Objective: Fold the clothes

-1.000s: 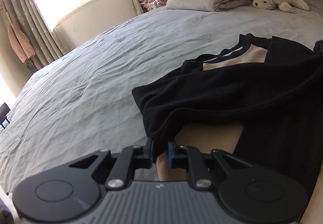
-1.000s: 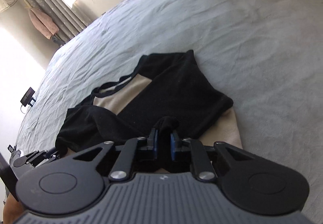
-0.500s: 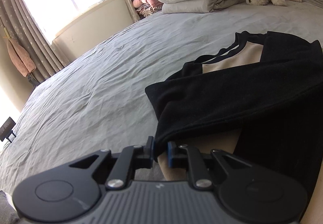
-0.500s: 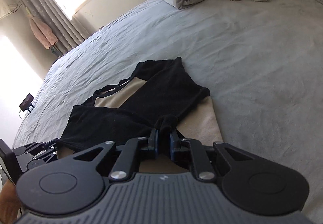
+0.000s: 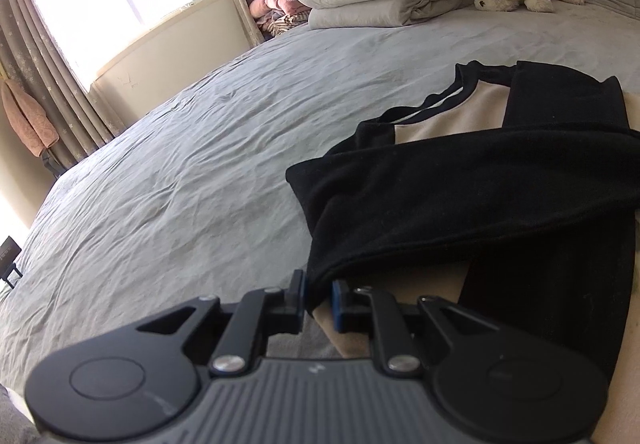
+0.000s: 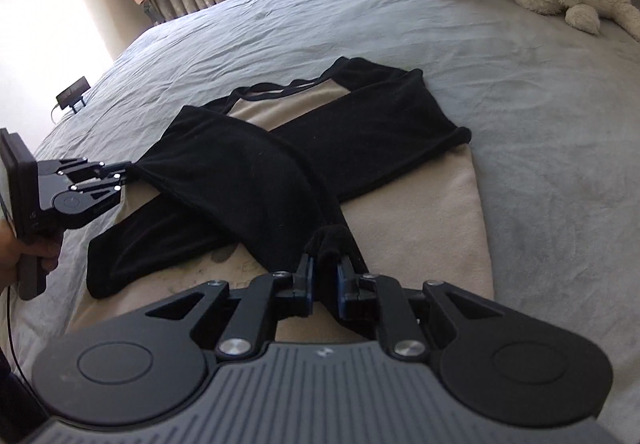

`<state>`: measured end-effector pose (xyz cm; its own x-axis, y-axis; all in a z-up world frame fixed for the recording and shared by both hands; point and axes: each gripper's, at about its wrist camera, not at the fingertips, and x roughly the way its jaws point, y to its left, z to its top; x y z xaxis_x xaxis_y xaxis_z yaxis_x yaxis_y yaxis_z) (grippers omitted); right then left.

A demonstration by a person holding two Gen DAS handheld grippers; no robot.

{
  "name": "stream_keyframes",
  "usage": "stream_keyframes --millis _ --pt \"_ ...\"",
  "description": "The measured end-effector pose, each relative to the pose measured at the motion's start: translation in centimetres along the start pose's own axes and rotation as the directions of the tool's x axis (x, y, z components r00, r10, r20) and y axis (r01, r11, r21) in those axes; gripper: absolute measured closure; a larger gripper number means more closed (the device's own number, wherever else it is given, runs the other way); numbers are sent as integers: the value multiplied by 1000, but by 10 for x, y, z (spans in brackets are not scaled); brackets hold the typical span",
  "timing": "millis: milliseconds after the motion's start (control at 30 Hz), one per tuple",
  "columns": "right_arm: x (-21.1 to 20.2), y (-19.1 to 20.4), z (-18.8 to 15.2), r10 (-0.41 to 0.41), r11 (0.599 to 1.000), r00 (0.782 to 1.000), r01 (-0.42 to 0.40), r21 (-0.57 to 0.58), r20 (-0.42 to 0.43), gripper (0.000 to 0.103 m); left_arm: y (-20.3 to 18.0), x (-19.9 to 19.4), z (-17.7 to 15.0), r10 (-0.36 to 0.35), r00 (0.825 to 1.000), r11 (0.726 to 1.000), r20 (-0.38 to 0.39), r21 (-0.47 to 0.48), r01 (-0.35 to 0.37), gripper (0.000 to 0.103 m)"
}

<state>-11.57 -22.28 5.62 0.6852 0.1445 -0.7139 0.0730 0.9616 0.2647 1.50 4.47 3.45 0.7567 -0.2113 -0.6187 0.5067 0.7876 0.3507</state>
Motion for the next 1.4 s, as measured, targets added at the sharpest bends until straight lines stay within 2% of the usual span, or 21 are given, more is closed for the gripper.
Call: stream_keyframes --millis 100,300,467,567,667,767,867,900,933,967,1033,1067,1133,1167,1233,1267,1333,1400 --pt "-5 -1 2 -22 1000 999 23 -8 36 88 9 -3 -1 -51 999 998 -5 -43 51 90" --pt "-15 -3 5 -66 997 992 69 -21 109 88 15 -7 -7 -88 996 995 -30 -38 87 90" --pt "-23 -5 8 -102 994 980 108 -30 170 88 26 -8 -12 -79 994 995 -73 -65 75 90" --pt "-24 -3 7 -92 994 981 101 -47 171 88 36 -9 -15 -67 993 994 -102 -89 58 90" --pt "-21 4 4 -96 989 983 112 -96 156 88 48 -17 -12 -73 996 982 -49 -180 63 90" --pt "-14 9 0 -105 987 985 120 -106 135 88 40 -26 -3 -110 993 967 40 -225 116 88" --pt "-13 21 -5 -98 979 984 122 -165 145 86 24 -22 7 -136 989 956 60 -254 147 88" --pt "-14 26 -7 -97 972 984 126 -198 151 85 18 -18 9 -148 988 953 42 -260 154 88" --pt "-13 31 -9 -89 962 986 122 -243 143 84 14 -14 10 -141 990 958 17 -251 141 88" --pt "-11 35 -13 -78 948 991 108 -298 110 84 7 -7 9 -106 994 970 -30 -225 97 86" --pt "-4 42 -22 -56 914 998 58 -401 16 83 2 3 6 -50 995 982 -89 -184 33 85" --pt "-1 43 -27 -44 900 998 23 -435 -38 82 2 5 4 -34 994 984 -104 -175 16 83" --pt "3 46 -38 -25 866 993 -37 -498 -117 79 7 4 3 -48 993 977 -103 -211 25 83" --pt "4 48 -42 -32 850 991 -39 -526 -126 70 8 3 3 -51 993 975 -104 -221 26 83" --pt "0 48 -44 -42 825 993 -25 -564 -106 62 7 2 3 -45 994 978 -100 -207 23 83" --pt "-5 45 -42 -25 827 995 -31 -562 -93 62 7 1 3 -43 994 978 -100 -207 22 83" --pt "-21 31 -29 81 861 995 -99 -499 -58 61 9 0 3 -46 994 976 -97 -219 24 83" --pt "-36 16 -14 184 897 983 -172 -408 -9 56 12 -5 6 -51 995 970 -83 -242 29 84"
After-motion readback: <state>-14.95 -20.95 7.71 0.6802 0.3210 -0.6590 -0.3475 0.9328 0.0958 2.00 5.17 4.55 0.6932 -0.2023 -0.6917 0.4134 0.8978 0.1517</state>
